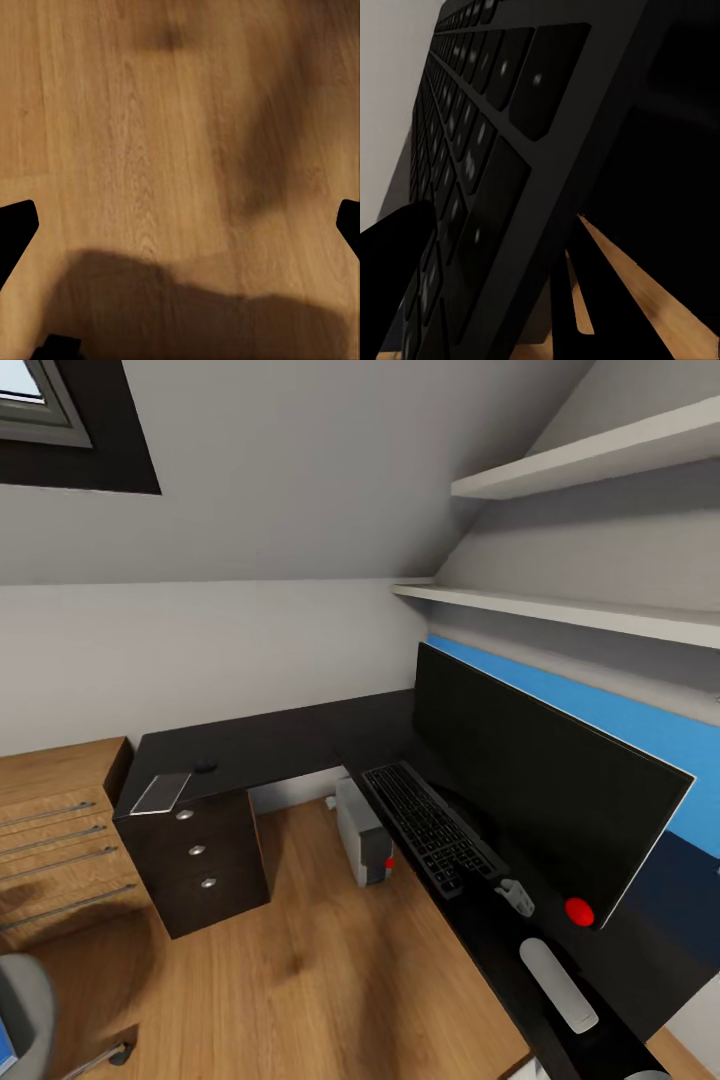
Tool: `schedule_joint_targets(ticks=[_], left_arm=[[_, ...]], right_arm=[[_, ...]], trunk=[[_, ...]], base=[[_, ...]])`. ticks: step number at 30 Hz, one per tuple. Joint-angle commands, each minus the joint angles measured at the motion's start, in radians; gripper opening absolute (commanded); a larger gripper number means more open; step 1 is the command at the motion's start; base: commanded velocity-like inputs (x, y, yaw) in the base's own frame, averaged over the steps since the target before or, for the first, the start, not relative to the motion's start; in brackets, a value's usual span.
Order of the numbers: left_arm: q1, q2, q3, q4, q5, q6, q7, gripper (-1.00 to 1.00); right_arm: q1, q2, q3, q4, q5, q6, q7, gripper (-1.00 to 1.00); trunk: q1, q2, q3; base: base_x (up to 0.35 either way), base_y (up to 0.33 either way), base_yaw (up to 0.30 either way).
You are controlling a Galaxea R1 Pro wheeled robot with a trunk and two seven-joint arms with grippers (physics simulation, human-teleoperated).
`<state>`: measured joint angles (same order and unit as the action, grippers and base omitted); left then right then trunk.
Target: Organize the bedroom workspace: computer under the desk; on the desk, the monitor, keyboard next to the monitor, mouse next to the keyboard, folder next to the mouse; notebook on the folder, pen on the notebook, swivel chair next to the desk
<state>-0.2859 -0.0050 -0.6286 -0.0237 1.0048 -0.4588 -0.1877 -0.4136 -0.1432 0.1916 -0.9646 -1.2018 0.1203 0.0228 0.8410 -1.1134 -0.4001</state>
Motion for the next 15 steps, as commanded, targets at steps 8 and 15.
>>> schedule_joint_targets(ticks=[8, 15], left_arm=[[-0.001, 0.000, -0.005, 0.002, 0.011, -0.003, -0.007, 1.00], [-0.001, 0.000, -0.004, 0.002, 0.011, -0.003, -0.007, 1.00]], right_arm=[[-0.001, -0.001, 0.002, 0.012, -0.007, 0.001, 0.002, -1.00], [-0.001, 0.000, 0.002, 0.015, -0.007, 0.001, 0.002, -1.00]], trunk=[[0.000, -0.001, -0.001], [0.000, -0.001, -0.001]], base=[[0.006, -0.043, 0.000], [0.039, -0.051, 0.000]])
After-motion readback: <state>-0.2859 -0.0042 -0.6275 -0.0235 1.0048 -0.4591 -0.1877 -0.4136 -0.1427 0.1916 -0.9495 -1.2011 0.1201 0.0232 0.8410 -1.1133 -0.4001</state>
